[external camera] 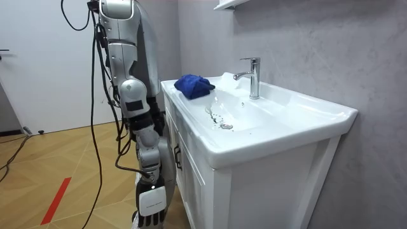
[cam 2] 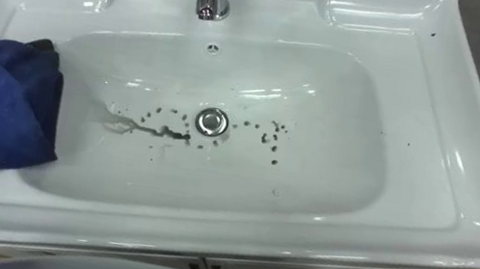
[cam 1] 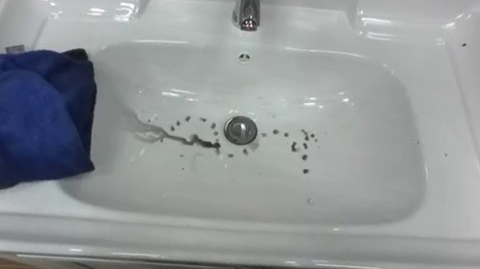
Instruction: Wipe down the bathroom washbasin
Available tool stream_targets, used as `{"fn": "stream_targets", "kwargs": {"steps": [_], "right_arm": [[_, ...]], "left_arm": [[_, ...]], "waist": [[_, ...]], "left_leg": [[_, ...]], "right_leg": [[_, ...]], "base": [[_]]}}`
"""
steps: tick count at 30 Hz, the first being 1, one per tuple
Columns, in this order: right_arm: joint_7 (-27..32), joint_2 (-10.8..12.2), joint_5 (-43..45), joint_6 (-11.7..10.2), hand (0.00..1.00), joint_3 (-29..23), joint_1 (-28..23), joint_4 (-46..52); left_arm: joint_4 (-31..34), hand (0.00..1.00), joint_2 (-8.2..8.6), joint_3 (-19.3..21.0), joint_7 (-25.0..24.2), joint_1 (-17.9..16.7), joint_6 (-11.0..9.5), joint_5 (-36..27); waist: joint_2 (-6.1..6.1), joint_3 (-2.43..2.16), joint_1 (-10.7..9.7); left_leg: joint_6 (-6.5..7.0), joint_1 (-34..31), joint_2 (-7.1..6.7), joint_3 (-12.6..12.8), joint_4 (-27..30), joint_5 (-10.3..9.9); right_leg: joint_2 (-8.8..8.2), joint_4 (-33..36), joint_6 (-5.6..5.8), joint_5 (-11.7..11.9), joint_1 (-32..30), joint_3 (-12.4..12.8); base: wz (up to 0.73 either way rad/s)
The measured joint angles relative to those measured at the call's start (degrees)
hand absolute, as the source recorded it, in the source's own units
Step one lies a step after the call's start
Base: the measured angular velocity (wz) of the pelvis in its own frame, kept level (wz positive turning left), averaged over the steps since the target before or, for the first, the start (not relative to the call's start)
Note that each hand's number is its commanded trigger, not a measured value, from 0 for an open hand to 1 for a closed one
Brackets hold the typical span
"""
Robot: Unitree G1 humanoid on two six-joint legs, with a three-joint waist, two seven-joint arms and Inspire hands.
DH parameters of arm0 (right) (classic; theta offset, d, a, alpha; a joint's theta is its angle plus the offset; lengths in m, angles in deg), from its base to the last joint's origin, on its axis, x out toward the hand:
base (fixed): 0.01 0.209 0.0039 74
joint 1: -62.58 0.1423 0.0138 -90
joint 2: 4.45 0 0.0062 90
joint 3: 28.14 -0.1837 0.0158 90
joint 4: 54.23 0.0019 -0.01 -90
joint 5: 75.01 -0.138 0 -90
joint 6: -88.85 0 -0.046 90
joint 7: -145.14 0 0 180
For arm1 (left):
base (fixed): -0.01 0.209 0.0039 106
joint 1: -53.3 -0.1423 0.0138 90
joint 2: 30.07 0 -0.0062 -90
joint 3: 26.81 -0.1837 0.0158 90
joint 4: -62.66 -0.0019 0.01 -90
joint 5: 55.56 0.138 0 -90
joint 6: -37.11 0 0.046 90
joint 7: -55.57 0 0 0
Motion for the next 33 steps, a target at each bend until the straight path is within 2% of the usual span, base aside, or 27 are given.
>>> {"fn": "stream_targets", "kwargs": {"steps": [11,21,30,33], "right_arm": [[0.0,0.0,-0.2,-0.2,0.00,0.0,0.1,-0.1],[0.1,-0.4,-0.2,-0.8,0.00,0.1,0.0,0.0],[0.1,-0.5,0.3,-0.7,0.00,-0.1,0.0,0.1],[0.1,-0.4,0.2,-0.7,0.00,0.0,0.0,0.1]], "left_arm": [[-0.1,0.00,0.00,-0.4,0.0,0.7,-0.1,0.0],[0.0,0.00,0.00,-0.4,0.2,0.7,-0.1,-0.1],[-0.6,0.00,0.04,1.4,0.3,0.7,0.0,-5.2],[-1.3,0.00,0.10,1.5,0.4,0.0,0.0,-7.6]], "waist": [[-0.03,-0.01,0.1],[0.51,-0.06,0.1],[-0.16,-0.24,0.2],[0.03,-0.04,0.3]], "left_leg": [[0.00,0.0,0.02,0.0,0.1,0.0],[0.00,0.0,0.04,0.0,0.1,0.0],[0.00,0.1,0.07,0.0,0.1,0.0],[0.00,0.2,0.05,-0.2,0.1,0.0]], "right_leg": [[0.02,0.0,-0.02,0.0,0.0,0.1],[0.02,0.1,-0.03,0.0,0.0,-0.1],[0.01,0.2,-0.04,0.0,0.1,-0.6],[0.00,0.2,-0.04,0.0,0.2,-0.7]], "base": [[0.00],[0.00],[0.00],[0.00]]}}
